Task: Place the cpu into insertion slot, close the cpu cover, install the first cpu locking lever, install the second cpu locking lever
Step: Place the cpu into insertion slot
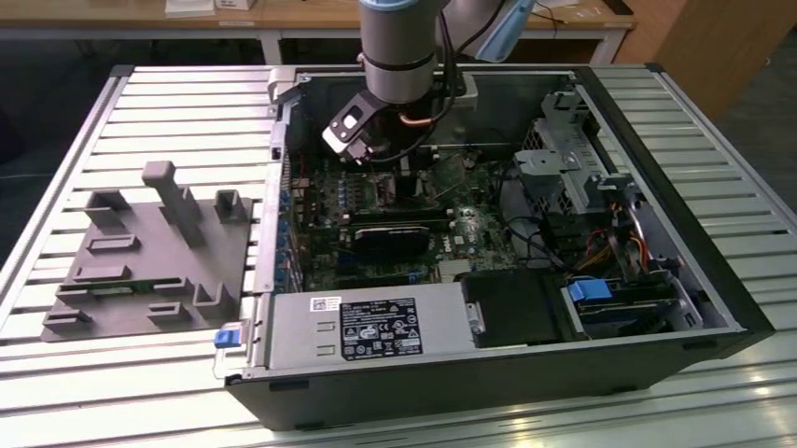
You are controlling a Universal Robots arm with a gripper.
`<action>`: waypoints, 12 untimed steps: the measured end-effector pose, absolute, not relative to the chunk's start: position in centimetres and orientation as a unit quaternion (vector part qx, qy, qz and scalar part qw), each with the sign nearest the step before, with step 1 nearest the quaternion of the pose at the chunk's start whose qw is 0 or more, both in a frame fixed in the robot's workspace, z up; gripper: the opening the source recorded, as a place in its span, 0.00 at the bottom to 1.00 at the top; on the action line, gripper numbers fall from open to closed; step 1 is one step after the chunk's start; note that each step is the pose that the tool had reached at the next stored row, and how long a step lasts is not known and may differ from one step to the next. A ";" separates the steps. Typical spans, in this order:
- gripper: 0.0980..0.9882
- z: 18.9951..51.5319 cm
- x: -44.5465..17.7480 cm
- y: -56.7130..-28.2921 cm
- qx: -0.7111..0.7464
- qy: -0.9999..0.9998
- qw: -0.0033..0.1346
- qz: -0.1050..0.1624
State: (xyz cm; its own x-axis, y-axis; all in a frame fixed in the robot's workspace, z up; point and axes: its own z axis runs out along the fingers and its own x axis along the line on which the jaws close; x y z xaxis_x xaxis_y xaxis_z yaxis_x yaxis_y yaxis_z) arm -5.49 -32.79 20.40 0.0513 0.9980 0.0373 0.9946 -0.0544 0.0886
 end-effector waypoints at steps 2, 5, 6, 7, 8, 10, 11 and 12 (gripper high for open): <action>0.49 20.2 -5.5 -32.8 0.723 0.689 0.018 0.045; 0.49 20.0 -5.6 -32.8 0.722 0.690 0.016 0.047; 0.49 19.9 -5.6 -32.8 0.722 0.691 0.016 0.048; 0.49 19.8 -5.6 -32.8 0.721 0.691 0.015 0.048; 0.49 19.8 -5.6 -32.8 0.721 0.691 0.015 0.048; 0.49 19.7 -5.6 -32.8 0.721 0.691 0.015 0.049; 0.49 19.7 -5.6 -32.8 0.721 0.691 0.015 0.048; 0.49 19.7 -5.6 -32.8 0.721 0.691 0.015 0.048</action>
State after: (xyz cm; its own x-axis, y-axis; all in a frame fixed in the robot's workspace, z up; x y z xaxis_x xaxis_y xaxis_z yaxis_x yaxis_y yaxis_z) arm -5.63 -32.80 19.69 0.0401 0.9980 0.0499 0.9951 -0.0444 0.0879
